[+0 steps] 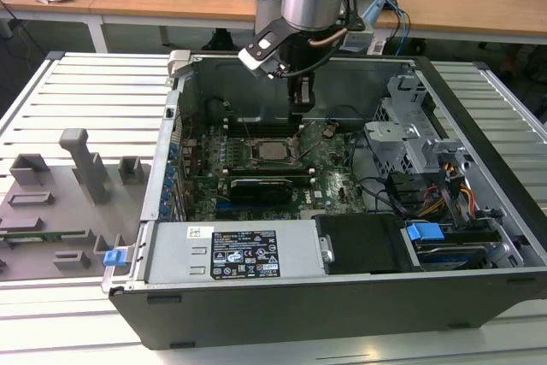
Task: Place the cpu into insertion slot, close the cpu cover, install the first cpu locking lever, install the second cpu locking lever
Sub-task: 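Close the cpu cover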
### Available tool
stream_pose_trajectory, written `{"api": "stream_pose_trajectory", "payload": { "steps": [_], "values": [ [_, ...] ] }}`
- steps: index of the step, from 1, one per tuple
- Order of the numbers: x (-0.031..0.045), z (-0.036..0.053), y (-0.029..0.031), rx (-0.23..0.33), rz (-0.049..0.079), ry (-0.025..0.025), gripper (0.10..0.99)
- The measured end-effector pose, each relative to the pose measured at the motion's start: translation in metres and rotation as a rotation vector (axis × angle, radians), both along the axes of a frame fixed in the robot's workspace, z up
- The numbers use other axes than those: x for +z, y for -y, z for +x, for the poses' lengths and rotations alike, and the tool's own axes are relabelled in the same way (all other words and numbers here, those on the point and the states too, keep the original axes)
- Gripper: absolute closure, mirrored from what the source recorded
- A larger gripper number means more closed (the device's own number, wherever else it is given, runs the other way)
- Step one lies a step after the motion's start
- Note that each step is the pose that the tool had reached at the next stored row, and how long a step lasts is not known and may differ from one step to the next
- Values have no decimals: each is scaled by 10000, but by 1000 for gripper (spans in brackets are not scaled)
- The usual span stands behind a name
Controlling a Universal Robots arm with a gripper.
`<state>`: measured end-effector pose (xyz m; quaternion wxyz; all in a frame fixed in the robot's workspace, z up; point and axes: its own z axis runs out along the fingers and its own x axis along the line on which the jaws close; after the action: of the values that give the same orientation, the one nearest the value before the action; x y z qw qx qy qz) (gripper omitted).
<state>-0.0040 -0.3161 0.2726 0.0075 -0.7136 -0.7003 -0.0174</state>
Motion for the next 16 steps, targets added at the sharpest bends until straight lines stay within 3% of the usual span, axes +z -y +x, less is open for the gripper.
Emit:
{"api": "stream_pose_trajectory", "payload": {
  "steps": [16],
  "values": [
    [0, 226, 0, 1, 0, 0, 980]
  ]
}}
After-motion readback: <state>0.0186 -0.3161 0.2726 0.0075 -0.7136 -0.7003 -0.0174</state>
